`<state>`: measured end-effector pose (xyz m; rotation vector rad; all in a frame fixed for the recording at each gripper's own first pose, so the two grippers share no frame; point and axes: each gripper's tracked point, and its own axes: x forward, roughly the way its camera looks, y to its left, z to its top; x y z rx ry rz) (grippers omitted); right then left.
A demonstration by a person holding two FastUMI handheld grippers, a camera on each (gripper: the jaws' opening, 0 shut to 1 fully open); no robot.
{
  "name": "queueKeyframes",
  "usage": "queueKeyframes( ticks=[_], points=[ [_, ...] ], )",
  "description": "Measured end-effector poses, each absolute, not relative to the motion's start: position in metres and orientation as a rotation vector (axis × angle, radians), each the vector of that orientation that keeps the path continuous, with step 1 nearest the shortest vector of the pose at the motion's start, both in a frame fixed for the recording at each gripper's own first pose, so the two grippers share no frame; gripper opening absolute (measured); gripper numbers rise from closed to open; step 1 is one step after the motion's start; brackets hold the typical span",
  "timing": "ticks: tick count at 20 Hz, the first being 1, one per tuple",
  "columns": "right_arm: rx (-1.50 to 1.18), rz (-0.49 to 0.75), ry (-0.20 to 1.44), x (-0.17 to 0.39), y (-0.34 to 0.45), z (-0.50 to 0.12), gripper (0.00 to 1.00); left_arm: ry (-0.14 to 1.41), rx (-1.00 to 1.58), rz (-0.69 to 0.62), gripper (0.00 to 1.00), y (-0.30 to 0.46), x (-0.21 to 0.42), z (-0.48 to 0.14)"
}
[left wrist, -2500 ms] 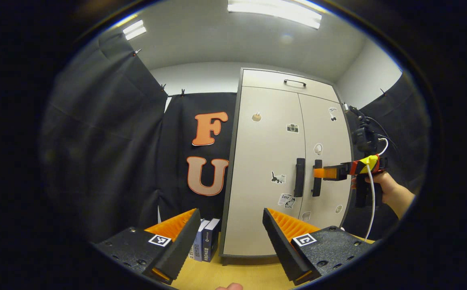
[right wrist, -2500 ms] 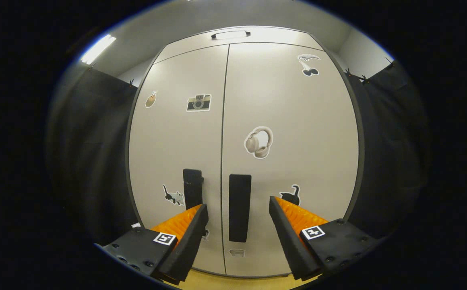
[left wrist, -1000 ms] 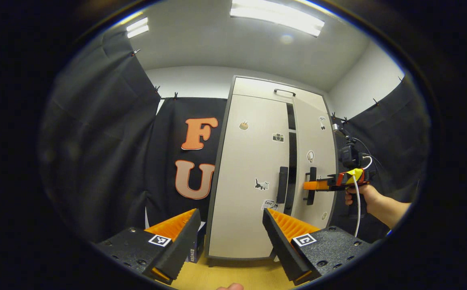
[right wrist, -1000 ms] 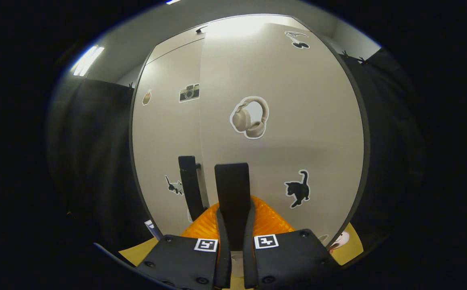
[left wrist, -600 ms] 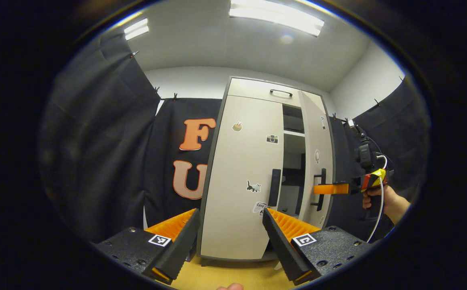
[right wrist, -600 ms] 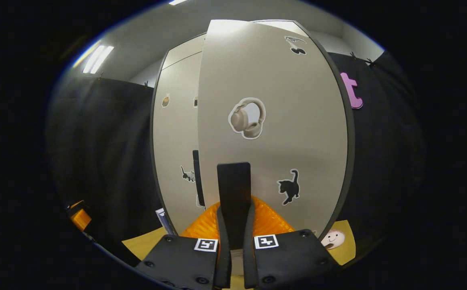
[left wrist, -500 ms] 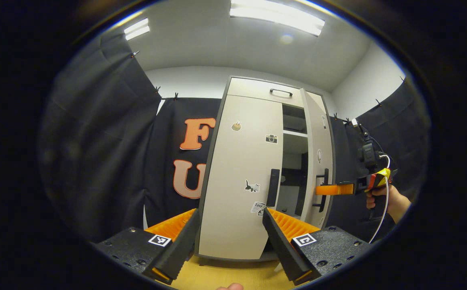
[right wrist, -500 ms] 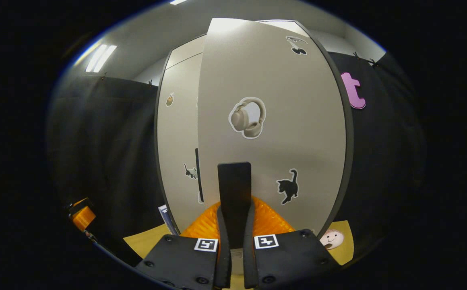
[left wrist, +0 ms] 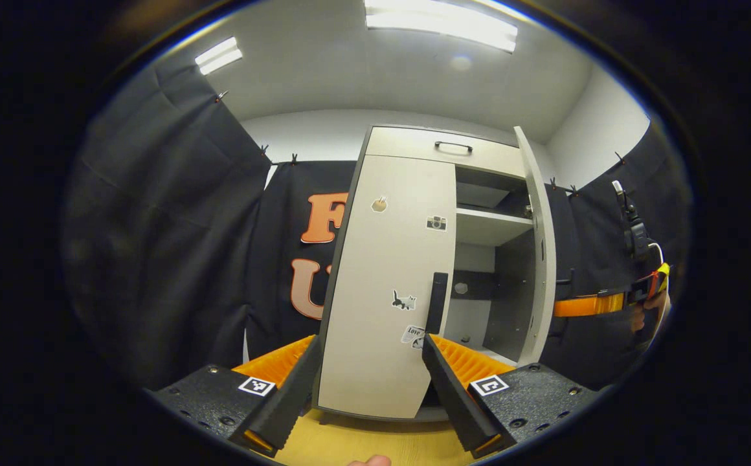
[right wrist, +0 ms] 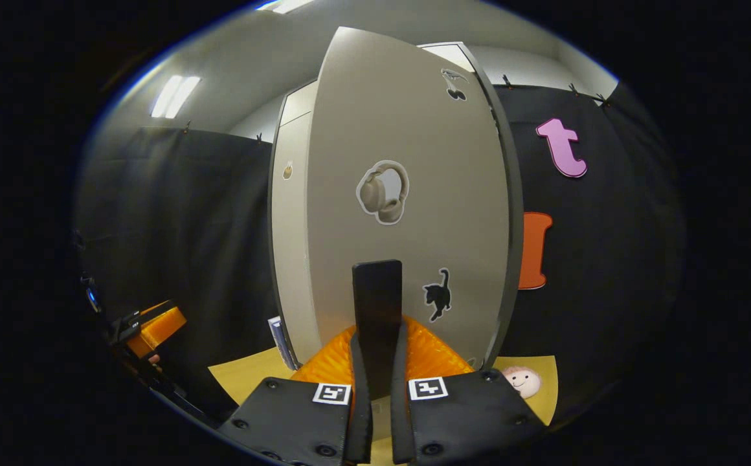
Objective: Open the right door of the double-door shoe cabinet with the right hand, and open the left door with the left hand.
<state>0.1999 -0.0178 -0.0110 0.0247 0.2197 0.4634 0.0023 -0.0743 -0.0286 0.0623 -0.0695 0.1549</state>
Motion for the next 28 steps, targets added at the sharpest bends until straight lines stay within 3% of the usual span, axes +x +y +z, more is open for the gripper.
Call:
queueKeyframes(
  ticks=[8, 10, 13, 28],
  points=[
    [0.022, 0.502, 0.235, 0.192, -0.032, -0.009, 0.2, -0.064, 0.039, 0.173, 0.92, -0.102, 0.005, -0.037],
    [0.022, 0.491, 0.226, 0.192, -0.036, -0.009, 0.2, -0.065, 0.046, 0.18, 0.97, -0.104, 0.006, -0.037],
    [0.007, 0.448, 0.215, 0.194, -0.045, -0.009, 0.19, -0.061, 0.054, 0.182, 0.92, -0.108, 0.008, -0.039],
    [-0.062, 0.221, 0.157, 0.212, -0.092, -0.006, 0.17, -0.014, 0.014, 0.048, 0.92, -0.154, 0.049, -0.06]
  ],
)
